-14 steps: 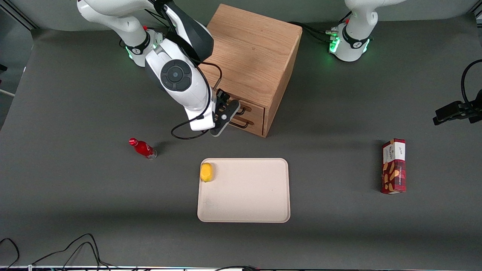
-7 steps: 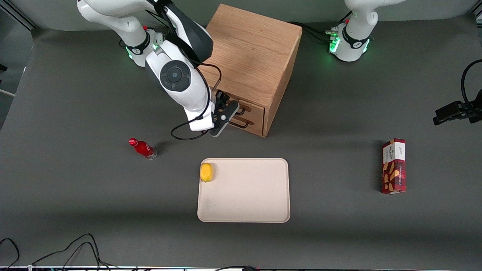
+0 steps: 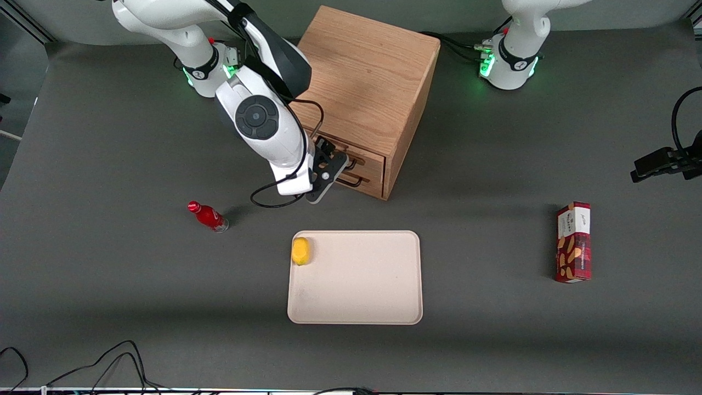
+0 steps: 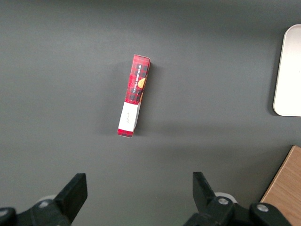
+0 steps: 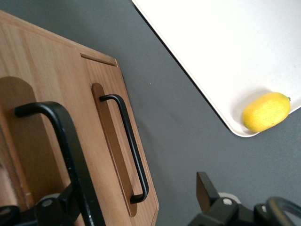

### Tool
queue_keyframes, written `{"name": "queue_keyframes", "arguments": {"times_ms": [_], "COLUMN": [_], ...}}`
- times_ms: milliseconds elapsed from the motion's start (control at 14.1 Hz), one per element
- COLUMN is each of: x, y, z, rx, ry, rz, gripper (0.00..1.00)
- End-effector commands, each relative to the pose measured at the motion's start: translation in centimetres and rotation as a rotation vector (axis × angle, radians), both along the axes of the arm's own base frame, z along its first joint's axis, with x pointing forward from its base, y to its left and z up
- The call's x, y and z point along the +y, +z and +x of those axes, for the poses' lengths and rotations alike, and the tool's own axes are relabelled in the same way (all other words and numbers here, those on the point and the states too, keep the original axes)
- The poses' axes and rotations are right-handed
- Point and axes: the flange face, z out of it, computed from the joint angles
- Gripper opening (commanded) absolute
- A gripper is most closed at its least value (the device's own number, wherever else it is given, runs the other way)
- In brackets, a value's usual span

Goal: Open upper drawer
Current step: 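Pull the upper drawer outward from the cabinet with the right gripper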

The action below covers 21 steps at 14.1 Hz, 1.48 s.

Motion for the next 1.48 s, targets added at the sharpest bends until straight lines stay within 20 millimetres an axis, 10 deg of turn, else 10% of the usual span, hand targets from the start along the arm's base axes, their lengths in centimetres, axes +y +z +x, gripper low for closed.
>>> {"name": "queue_keyframes", "arguments": {"times_ms": [0,1414], "x": [-0.3,-4.3], "y": [0.0,-3.0], "z": [0.6,8.8], "rx": [-0.027,-0.025], "ry": [0.032,0.009], "rz": [0.003,0.062], "gripper": [1.00,1.00]}}
